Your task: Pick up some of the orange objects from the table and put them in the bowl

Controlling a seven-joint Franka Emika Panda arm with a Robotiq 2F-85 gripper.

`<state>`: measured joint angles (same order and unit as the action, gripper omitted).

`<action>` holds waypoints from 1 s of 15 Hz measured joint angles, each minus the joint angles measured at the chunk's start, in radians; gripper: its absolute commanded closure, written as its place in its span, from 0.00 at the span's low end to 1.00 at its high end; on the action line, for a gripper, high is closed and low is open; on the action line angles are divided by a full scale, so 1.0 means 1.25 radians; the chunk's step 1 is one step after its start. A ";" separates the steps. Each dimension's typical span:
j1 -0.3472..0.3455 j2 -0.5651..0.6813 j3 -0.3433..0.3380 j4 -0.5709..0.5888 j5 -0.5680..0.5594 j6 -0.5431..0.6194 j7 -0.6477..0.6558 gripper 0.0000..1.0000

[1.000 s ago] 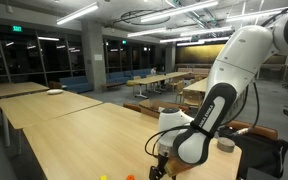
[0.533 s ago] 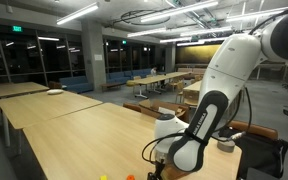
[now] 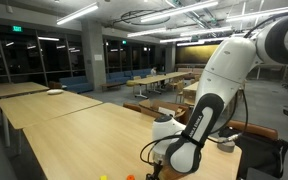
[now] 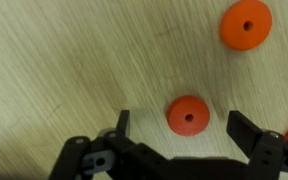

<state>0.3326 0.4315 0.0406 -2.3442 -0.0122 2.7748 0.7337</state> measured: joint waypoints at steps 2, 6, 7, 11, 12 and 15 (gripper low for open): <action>0.000 0.006 0.000 0.006 0.000 -0.005 0.000 0.42; 0.000 0.008 0.000 0.020 0.001 -0.017 0.000 0.73; 0.000 0.008 0.000 0.025 0.002 -0.021 0.000 0.80; -0.001 0.008 -0.001 0.035 0.003 -0.044 0.000 0.83; -0.003 0.008 -0.002 0.037 0.005 -0.050 0.000 0.83; -0.020 -0.010 -0.015 0.037 0.018 -0.069 -0.001 0.83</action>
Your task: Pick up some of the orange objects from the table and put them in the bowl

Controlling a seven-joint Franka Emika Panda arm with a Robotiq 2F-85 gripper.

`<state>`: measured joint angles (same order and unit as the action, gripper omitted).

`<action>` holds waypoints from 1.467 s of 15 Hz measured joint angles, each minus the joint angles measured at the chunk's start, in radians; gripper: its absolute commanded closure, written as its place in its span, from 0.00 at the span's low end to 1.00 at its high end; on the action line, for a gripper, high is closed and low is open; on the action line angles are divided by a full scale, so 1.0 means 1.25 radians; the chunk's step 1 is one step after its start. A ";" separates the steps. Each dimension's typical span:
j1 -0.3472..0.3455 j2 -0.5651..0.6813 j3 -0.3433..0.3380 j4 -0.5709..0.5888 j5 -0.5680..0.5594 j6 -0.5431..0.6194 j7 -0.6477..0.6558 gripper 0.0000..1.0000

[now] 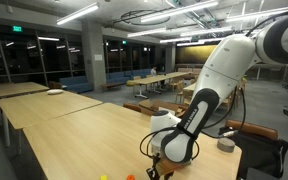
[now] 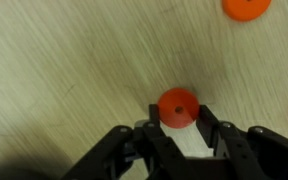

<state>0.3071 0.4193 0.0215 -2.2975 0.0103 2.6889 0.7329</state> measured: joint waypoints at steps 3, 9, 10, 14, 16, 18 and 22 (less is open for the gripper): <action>-0.043 -0.058 -0.026 -0.003 0.012 -0.025 -0.004 0.83; -0.150 -0.179 -0.076 -0.018 0.014 -0.059 -0.016 0.83; -0.163 -0.188 -0.079 -0.020 0.014 -0.064 -0.019 0.83; -0.193 -0.194 -0.081 -0.021 0.014 -0.091 -0.024 0.31; -0.198 -0.193 -0.081 -0.021 0.014 -0.104 -0.024 0.16; -0.202 -0.192 -0.081 -0.020 0.014 -0.118 -0.024 0.03; -0.204 -0.192 -0.076 -0.013 0.014 -0.140 -0.025 0.00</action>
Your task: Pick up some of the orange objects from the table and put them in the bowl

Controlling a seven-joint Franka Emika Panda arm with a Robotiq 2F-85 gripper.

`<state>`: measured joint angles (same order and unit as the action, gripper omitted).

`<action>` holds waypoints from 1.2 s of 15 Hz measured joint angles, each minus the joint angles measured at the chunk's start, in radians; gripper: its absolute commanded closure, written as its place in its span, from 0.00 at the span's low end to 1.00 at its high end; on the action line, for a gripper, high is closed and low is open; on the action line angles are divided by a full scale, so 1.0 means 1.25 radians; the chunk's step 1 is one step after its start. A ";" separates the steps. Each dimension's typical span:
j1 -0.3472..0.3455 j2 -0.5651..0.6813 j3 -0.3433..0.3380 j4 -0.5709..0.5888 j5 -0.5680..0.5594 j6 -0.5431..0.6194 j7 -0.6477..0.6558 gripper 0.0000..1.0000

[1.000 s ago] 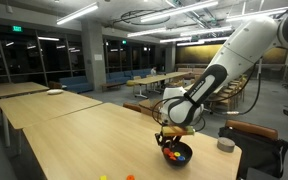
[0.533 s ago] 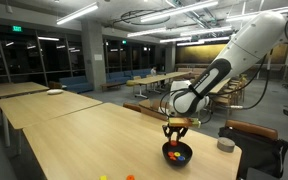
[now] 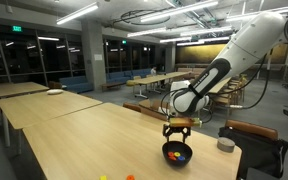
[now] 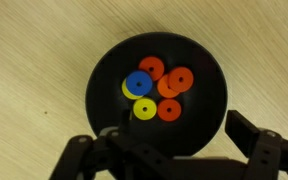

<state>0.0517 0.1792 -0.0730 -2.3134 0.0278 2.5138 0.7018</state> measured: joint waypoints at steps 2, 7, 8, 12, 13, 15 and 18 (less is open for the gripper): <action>0.006 -0.003 0.022 0.006 0.004 -0.026 -0.020 0.00; 0.057 -0.011 0.127 0.002 0.067 -0.132 -0.118 0.00; 0.072 -0.010 0.144 -0.002 0.067 -0.142 -0.127 0.00; 0.135 0.014 0.196 -0.028 0.067 -0.137 -0.138 0.00; 0.150 0.026 0.207 -0.035 0.067 -0.129 -0.138 0.00; 0.180 0.055 0.222 -0.046 0.067 -0.096 -0.136 0.00; 0.226 0.104 0.231 -0.055 0.066 -0.032 -0.131 0.00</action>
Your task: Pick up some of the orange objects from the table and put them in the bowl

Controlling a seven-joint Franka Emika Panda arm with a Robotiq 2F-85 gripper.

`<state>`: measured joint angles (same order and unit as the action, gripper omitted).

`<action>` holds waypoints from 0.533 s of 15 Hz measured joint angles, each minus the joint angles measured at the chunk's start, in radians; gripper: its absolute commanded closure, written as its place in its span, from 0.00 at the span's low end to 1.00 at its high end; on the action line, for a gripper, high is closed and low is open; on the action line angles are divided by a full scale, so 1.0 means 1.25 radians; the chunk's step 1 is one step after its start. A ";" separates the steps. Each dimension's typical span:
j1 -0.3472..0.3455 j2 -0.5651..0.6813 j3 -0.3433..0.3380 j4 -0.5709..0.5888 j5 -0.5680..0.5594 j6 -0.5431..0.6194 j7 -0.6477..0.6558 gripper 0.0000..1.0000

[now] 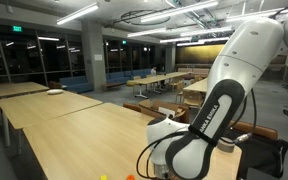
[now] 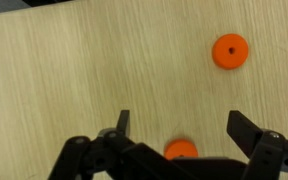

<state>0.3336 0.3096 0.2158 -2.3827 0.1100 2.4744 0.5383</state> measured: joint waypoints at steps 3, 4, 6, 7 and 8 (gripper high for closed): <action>0.035 0.037 -0.002 -0.004 -0.014 0.072 0.014 0.00; 0.046 0.042 -0.006 -0.008 -0.025 0.101 0.024 0.00; 0.067 0.044 -0.023 -0.020 -0.057 0.162 0.049 0.00; 0.078 0.043 -0.035 -0.027 -0.075 0.191 0.062 0.00; 0.089 0.043 -0.048 -0.035 -0.093 0.217 0.075 0.00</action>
<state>0.4446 0.3634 0.1552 -2.4261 -0.0058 2.7453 0.6319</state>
